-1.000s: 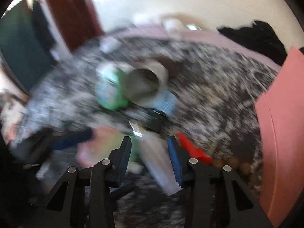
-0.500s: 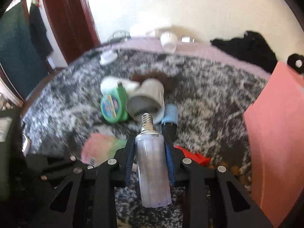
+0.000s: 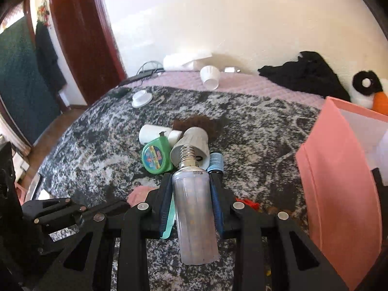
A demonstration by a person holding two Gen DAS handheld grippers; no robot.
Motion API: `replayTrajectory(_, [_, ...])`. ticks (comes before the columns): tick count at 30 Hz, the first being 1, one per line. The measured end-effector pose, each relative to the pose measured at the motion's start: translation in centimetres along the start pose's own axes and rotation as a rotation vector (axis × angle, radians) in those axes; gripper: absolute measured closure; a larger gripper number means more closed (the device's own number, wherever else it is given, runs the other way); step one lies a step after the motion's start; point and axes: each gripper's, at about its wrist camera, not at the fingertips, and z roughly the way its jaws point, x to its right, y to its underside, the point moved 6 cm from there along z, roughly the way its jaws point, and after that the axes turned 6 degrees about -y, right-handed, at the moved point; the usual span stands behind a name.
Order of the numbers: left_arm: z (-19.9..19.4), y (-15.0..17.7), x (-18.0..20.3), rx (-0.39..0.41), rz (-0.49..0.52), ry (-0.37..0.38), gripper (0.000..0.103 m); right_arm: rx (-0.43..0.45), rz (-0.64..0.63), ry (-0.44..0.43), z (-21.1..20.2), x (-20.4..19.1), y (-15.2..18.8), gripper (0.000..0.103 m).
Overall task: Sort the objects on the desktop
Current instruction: 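Grasp the pink-green pouch with the left gripper while the right holds the clear bottle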
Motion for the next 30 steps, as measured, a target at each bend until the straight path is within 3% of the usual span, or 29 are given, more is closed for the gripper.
replayTrajectory(1, [0.4, 0.3, 0.1, -0.005, 0.000, -0.009, 0.103, 0.003, 0.006, -0.002, -0.3, 0.1, 0.0, 0.071])
replayTrajectory(2, [0.7, 0.6, 0.3, -0.010, 0.000, -0.018, 0.090, 0.006, 0.011, -0.004, -0.6, 0.1, 0.0, 0.071])
replayTrajectory(3, [1.1, 0.9, 0.4, -0.014, 0.003, -0.031, 0.069, 0.009, 0.014, -0.005, -0.7, 0.1, 0.1, 0.071])
replayTrajectory(4, [1.6, 1.2, 0.6, -0.021, 0.010, -0.044, 0.021, 0.010, 0.016, -0.006, -0.9, 0.1, 0.2, 0.071])
replayTrajectory(5, [1.9, 1.3, 1.0, -0.020, 0.016, -0.045, 0.004, 0.008, 0.017, -0.006, -0.9, 0.1, 0.3, 0.071])
replayTrajectory(7, [1.8, 1.1, 2.0, 0.014, 0.037, -0.020, 0.004, 0.002, 0.018, -0.006, -0.9, 0.1, 0.4, 0.071])
replayTrajectory(10, [2.5, 0.5, 2.8, 0.035, 0.075, -0.070, 0.002, 0.003, 0.020, -0.009, -0.8, 0.2, 0.4, 0.071])
replayTrajectory(18, [7.2, 1.8, 0.9, -0.108, 0.005, -0.148, 0.000, 0.009, 0.057, -0.018, -0.3, 1.9, 0.1, 0.071])
replayTrajectory(21, [8.5, 2.1, 0.3, -0.152, -0.020, -0.172, 0.003, 0.004, 0.069, -0.018, 0.2, 2.5, 0.1, 0.071])
replayTrajectory(23, [8.0, 1.9, 0.0, -0.139, -0.029, -0.185, 0.022, -0.001, 0.072, -0.016, 0.6, 2.5, 0.0, 0.071])
replayTrajectory(30, [6.4, 1.4, 0.0, -0.119, -0.055, -0.149, 0.025, 0.008, 0.050, -0.012, 0.2, 1.4, -0.2, 0.071])
